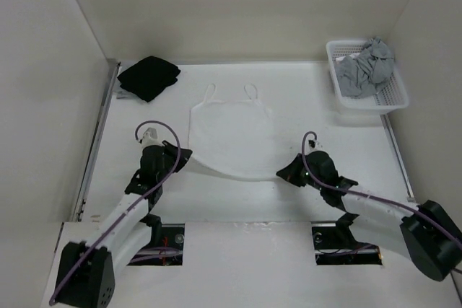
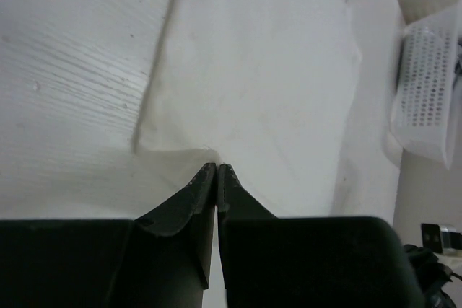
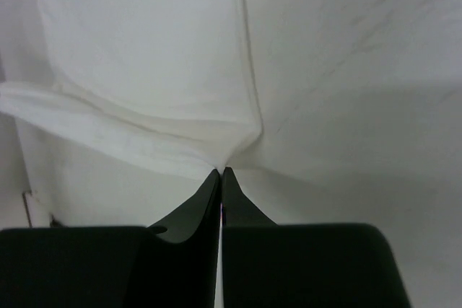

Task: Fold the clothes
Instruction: Flatten the tank top out, then fold the tank top

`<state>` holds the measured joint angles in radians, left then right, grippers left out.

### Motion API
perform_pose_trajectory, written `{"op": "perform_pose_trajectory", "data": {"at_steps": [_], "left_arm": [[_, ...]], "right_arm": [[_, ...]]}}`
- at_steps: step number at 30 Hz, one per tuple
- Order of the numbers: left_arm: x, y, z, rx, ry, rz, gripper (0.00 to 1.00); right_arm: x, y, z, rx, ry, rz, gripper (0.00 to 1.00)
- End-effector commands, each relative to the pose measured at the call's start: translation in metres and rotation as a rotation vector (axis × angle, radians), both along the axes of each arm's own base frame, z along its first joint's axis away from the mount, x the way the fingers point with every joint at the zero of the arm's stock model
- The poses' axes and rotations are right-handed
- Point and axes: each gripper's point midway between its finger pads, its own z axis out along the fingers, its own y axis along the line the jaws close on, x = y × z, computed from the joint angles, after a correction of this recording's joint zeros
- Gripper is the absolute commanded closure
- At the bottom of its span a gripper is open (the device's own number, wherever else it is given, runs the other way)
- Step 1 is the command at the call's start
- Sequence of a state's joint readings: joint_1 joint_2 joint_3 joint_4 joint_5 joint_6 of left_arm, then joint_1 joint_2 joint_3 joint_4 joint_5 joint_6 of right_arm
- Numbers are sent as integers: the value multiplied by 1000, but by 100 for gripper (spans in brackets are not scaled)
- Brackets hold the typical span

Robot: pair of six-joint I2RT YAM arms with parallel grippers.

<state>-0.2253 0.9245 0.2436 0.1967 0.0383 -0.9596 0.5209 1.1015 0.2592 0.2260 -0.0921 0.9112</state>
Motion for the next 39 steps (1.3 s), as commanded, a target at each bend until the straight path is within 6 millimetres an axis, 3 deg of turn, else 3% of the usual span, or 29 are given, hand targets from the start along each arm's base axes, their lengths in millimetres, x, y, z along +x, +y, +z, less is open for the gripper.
{"op": "perform_pose_trajectory", "data": {"at_steps": [1, 6, 9, 12, 16, 21, 24, 28, 31, 33, 36, 39], "left_arm": [[-20, -3, 14, -5, -57, -25, 99], [-67, -6, 18, -29, -27, -47, 100], [-78, 4, 37, -25, -75, -2, 100], [-68, 17, 61, 8, -147, 70, 99], [-28, 16, 96, 17, -249, 126, 99], [46, 15, 139, -13, -365, 229, 99], [94, 7, 144, -12, -372, 247, 99], [154, 7, 124, 15, -327, 274, 98], [195, 8, 92, 33, -253, 278, 96], [214, 13, 71, 45, -210, 289, 89], [231, 18, 57, 35, -177, 287, 70], [221, 24, 64, 37, -188, 284, 60]], "right_arm": [[-11, 24, 39, 130, -131, 12, 98], [-72, 38, 46, 158, -75, 89, 98], [-85, 34, 65, 155, -95, 78, 98], [-80, 31, 84, 142, -128, 65, 97], [-35, 28, 109, 58, -227, 40, 97], [55, 16, 145, 43, -337, -34, 97], [108, 13, 155, 64, -354, -61, 97], [172, 10, 153, 62, -338, -91, 98], [217, 10, 133, 56, -291, -108, 96], [243, 15, 114, 55, -250, -101, 90], [271, 22, 91, 63, -205, -111, 67], [270, 22, 89, 60, -212, -123, 53]]}}
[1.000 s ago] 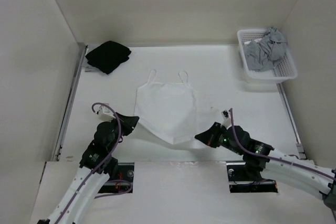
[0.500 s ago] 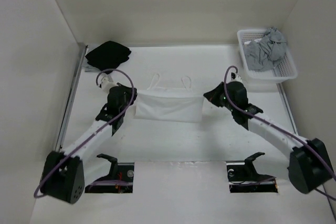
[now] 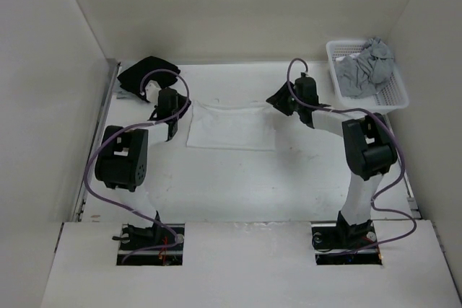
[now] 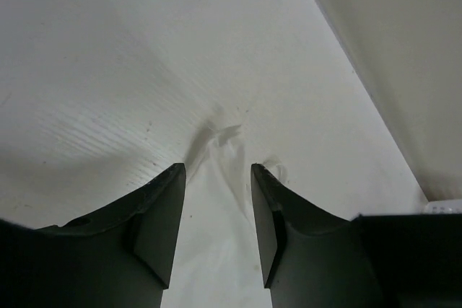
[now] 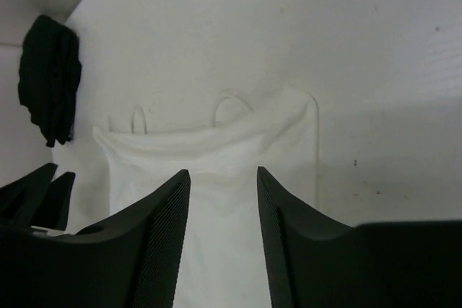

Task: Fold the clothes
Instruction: Fold the tank top

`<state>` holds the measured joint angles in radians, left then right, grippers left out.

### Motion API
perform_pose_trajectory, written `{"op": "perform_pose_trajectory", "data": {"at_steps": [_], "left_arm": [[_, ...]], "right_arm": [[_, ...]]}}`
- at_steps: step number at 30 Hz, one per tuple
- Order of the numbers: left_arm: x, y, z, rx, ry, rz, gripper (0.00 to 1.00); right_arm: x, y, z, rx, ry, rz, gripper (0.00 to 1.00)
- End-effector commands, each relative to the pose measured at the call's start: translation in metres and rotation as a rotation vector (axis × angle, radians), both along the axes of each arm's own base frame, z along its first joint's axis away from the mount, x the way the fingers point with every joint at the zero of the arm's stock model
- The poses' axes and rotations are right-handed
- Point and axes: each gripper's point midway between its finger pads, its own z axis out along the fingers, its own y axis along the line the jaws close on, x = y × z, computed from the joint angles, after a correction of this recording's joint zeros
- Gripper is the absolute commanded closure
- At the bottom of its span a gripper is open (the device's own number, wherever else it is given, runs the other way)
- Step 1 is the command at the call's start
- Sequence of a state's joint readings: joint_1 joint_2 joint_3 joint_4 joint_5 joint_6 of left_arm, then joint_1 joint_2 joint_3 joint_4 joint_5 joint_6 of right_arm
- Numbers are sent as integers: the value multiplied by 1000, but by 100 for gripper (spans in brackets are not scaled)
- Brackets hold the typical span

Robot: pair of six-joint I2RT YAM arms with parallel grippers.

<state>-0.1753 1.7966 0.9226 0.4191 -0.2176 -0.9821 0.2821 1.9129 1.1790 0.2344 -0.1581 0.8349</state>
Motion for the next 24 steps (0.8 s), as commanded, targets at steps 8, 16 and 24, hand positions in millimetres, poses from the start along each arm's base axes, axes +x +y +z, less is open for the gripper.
{"op": "perform_pose_trajectory", "data": {"at_steps": [8, 16, 24], "left_arm": [[-108, 6, 18, 26, -69, -59, 70], [-162, -1, -38, 7, 109, -185, 63], [-162, -3, -55, 8, 151, -191, 64]], "right_arm": [[-87, -4, 16, -65, -113, 11, 77], [-153, -14, -37, -60, 7, -10, 72], [-163, -9, -46, -42, 45, 13, 58]]}}
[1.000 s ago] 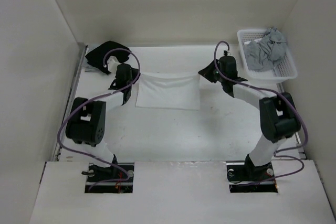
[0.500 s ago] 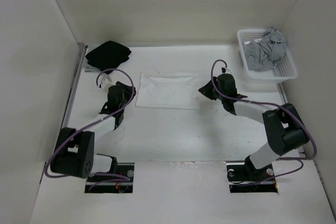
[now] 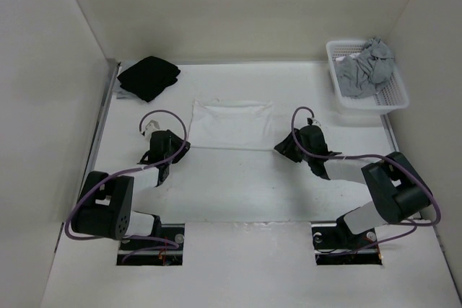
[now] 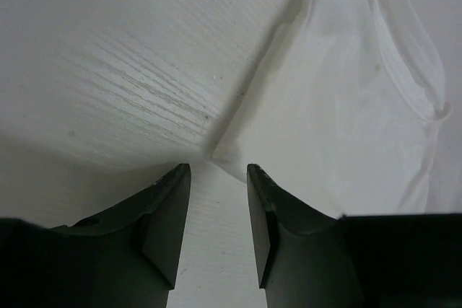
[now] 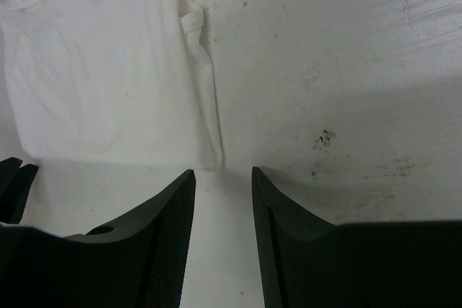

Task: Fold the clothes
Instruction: Fold the tank top

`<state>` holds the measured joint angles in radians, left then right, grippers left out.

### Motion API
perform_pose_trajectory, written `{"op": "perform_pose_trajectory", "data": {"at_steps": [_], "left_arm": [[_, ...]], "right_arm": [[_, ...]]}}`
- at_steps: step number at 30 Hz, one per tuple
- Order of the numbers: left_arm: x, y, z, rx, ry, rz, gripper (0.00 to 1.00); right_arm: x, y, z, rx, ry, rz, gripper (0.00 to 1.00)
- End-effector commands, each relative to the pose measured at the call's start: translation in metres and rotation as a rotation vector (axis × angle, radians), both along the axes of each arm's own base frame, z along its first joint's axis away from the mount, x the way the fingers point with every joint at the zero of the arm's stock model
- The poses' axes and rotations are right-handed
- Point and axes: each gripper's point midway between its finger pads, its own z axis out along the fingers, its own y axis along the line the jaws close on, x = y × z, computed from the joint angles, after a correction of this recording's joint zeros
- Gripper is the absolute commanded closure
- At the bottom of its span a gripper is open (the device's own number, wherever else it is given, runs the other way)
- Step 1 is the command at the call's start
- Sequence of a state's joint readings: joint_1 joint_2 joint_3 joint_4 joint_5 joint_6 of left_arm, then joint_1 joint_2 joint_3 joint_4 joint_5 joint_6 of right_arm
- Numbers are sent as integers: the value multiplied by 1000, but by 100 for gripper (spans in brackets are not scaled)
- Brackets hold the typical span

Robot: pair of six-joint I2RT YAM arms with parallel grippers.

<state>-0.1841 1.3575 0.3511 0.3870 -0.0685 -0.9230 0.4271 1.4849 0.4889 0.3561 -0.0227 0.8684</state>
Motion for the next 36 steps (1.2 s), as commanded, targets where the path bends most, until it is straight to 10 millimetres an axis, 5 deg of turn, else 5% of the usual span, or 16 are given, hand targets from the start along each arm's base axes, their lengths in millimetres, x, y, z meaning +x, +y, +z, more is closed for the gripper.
{"op": "perform_pose_trajectory", "data": {"at_steps": [1, 18, 28, 32, 36], "left_arm": [[4, -4, 4, 0, -22, -24, 65], [14, -10, -8, -24, -5, -24, 80], [16, -8, -4, -28, -28, -15, 94], [17, -13, 17, -42, -87, -31, 98], [5, -27, 73, -88, -198, -88, 99]], "right_arm": [[13, 12, 22, 55, -67, 2, 58], [20, 26, 13, 113, -24, 13, 69], [30, 30, 14, 126, -44, 10, 94], [31, 25, 36, 143, -127, -7, 99], [3, 27, 78, 154, -219, 39, 99]]}}
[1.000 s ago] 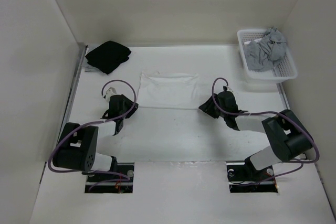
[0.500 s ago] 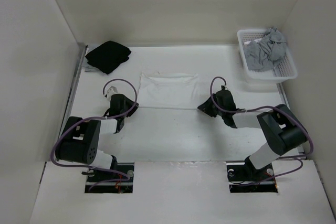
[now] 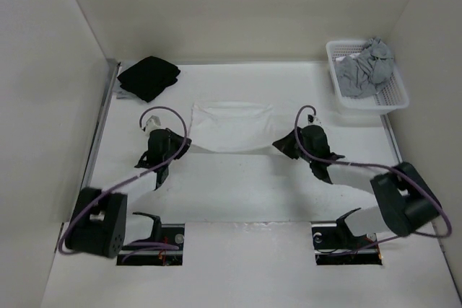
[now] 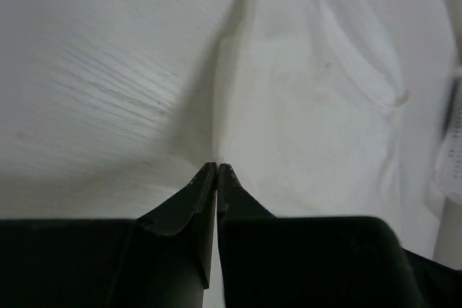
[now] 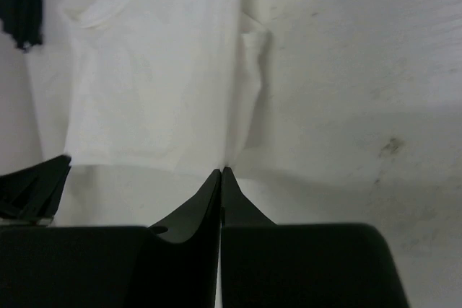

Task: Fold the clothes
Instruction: Fold the tank top

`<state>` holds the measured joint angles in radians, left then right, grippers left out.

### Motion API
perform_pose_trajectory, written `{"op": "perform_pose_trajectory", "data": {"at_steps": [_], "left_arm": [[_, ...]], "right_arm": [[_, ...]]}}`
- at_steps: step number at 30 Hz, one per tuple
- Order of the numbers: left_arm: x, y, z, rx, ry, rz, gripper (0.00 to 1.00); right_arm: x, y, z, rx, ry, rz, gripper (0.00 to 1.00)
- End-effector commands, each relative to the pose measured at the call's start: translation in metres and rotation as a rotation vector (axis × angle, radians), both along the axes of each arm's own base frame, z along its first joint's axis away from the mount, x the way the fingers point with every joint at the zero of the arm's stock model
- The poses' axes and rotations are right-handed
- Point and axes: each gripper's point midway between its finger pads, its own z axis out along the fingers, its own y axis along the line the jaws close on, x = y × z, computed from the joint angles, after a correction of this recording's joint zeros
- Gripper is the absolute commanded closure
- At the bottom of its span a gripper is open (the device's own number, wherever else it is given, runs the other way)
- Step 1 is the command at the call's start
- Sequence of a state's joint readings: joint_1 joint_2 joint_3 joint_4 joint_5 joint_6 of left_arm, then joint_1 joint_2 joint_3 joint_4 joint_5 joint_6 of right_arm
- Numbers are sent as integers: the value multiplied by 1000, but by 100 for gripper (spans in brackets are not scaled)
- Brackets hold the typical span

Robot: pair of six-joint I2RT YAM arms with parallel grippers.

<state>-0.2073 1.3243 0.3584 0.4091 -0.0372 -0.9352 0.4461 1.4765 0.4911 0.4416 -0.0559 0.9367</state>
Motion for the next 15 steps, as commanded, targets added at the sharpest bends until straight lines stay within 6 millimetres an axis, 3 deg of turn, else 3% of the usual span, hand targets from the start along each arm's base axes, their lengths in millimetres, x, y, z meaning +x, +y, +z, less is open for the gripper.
{"op": "perform_pose_trajectory", "data": {"at_steps": [1, 3, 8, 11, 15], "left_arm": [[-7, -13, 74, -67, -177, -59, 99], [-24, -10, 117, -68, -262, -68, 99], [-81, 4, 191, -21, -386, -82, 99], [-104, 5, 205, -24, -386, -102, 98], [-99, 3, 182, -26, -323, -94, 98]], "right_arm": [[-14, 7, 63, 44, -180, 32, 99], [-44, 3, 90, 26, -227, 56, 98], [-110, -17, 145, -30, -321, 76, 97], [-135, -31, 168, -31, -345, 65, 97], [-138, -28, 175, -62, -338, 80, 96]]}}
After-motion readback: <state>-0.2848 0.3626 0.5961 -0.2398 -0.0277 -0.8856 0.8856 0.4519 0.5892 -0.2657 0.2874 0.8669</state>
